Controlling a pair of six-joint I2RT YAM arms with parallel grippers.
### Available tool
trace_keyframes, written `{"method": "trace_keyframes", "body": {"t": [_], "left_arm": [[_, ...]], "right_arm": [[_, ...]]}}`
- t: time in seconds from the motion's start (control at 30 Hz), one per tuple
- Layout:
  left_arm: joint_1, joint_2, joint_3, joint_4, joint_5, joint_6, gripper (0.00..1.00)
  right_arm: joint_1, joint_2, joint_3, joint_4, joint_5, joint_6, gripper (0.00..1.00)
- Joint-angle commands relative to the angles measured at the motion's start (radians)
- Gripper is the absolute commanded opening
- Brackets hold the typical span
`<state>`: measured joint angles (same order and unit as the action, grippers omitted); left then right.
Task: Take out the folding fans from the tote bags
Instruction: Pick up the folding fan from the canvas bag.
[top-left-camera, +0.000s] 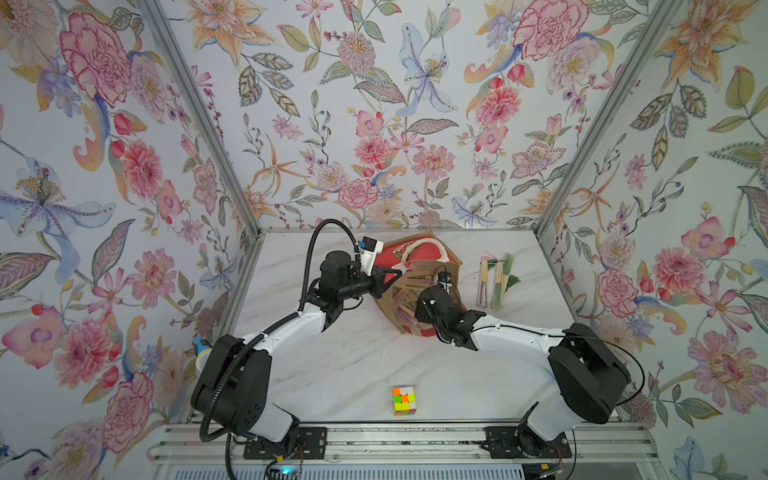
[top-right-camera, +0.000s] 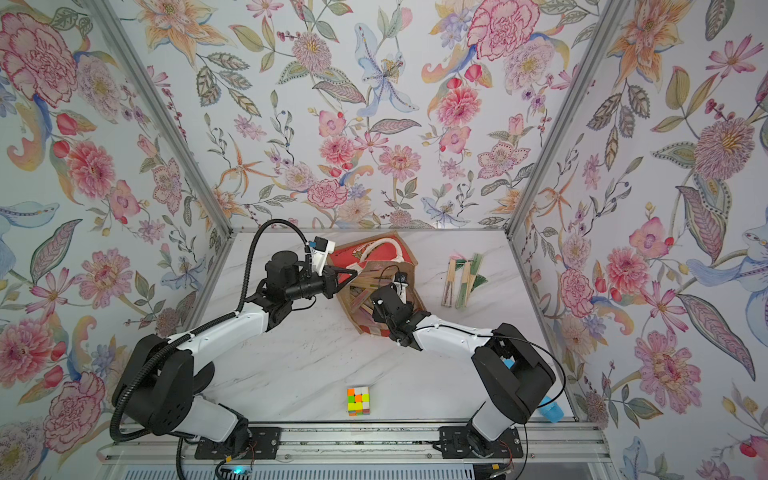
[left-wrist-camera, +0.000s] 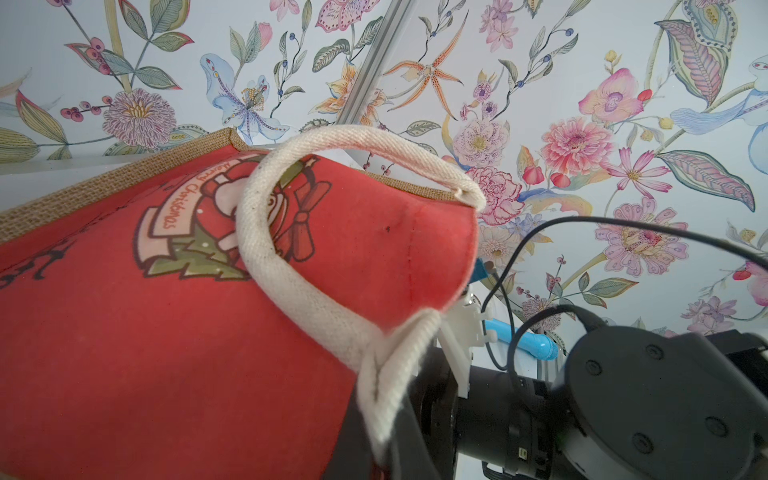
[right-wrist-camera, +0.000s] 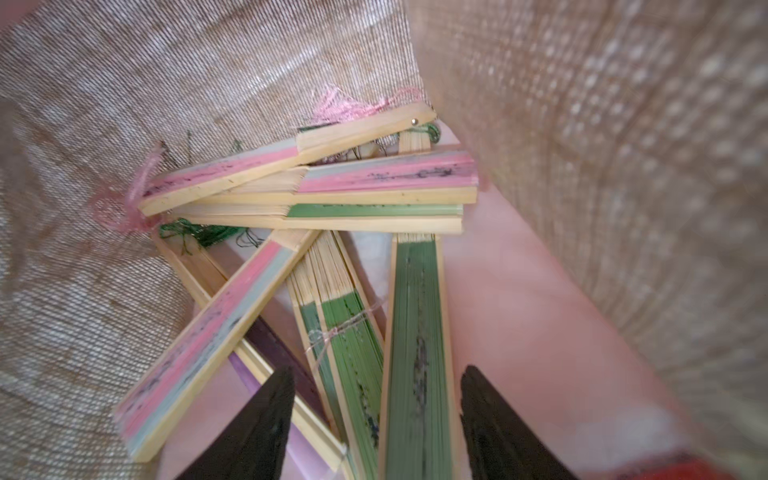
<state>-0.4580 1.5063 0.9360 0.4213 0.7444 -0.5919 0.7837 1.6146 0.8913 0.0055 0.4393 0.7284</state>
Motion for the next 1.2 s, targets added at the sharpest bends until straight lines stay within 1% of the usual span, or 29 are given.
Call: {"method": "trace_keyframes", "body": {"t": [0.0,0.3,0.6,0.73,0.97,1.17], "left_arm": [[0.008,-0.008,-0.008,-0.008,-0.007,-0.020,0.00],[0.007,-0.010,-0.014,0.006,-0.002,-0.028,0.00],[0.008,-0.014,-0.016,0.001,-0.003,-0.023,0.00],[0.008,-0.021,-0.016,-0.007,-0.005,-0.017,0.00],[0.007,-0.018,-0.011,-0.007,-0.004,-0.017,0.00],[0.007,-0.020,-0.012,-0.007,-0.004,-0.020,0.00]], "right_arm": [[-0.013,0.018,0.002,-0.059,0.026,0.048,0.66],[-0.049,0.026,-0.057,-0.021,-0.032,0.070,0.65],[-0.048,0.080,-0.050,0.000,-0.100,0.077,0.63],[-0.047,0.079,-0.071,0.000,-0.100,0.090,0.61],[-0.053,0.056,-0.105,0.002,-0.080,0.094,0.53],[-0.058,0.038,-0.116,0.005,-0.074,0.093,0.50]]}}
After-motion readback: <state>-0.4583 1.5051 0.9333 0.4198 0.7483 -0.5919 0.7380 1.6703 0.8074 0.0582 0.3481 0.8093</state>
